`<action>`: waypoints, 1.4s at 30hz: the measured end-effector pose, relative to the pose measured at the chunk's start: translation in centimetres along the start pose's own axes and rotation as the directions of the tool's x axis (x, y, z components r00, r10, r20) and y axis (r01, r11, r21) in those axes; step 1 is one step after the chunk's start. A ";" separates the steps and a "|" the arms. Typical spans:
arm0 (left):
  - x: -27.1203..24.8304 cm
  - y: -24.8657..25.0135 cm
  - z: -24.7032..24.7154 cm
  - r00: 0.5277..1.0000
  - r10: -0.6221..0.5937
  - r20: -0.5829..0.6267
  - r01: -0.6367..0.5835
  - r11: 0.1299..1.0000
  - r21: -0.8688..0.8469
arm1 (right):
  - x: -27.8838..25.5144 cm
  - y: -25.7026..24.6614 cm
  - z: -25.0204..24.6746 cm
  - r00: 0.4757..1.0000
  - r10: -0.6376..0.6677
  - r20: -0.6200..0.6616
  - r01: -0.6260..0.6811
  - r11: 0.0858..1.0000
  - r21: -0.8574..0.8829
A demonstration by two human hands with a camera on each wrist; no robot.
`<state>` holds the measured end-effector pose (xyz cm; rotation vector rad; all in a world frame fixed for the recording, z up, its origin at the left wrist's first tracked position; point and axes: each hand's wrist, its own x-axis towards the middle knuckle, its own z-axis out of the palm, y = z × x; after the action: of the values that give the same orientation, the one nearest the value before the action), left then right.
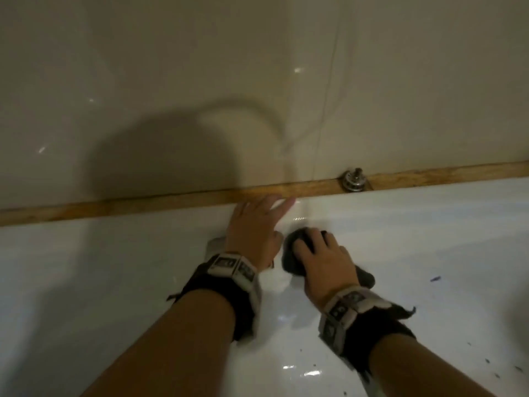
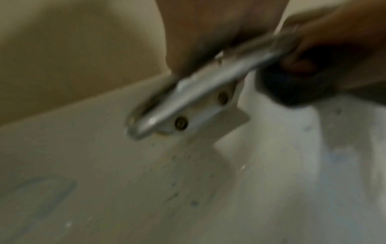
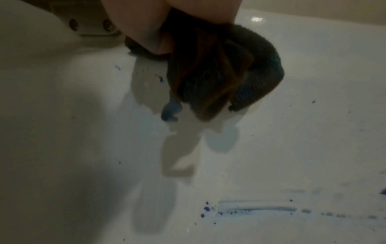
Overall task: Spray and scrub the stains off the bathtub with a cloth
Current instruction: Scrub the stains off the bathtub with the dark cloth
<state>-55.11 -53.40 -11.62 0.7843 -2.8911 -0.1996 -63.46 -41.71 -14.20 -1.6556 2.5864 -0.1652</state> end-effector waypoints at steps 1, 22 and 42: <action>-0.5 0.6 -0.4 0.997 -0.057 0.049 0.058 0.998 -0.017 | -0.1 -0.2 -0.4 0.999 -0.010 0.036 0.011 1.000 -0.028; -37.1 -2.2 2.4 0.565 -0.541 0.623 0.602 -0.246 -0.759 | -21.6 -22.2 8.0 0.971 -0.091 0.223 -0.102 0.683 0.723; -30.6 -20.5 -2.3 0.826 -0.529 0.193 0.561 0.805 -0.195 | -1.4 -24.0 2.4 0.903 0.369 -0.220 -0.150 0.750 0.644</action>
<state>-18.48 -55.55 -15.71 1.5862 -2.5856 -0.6756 -40.93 -50.52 -13.53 -1.0728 2.5190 -1.2283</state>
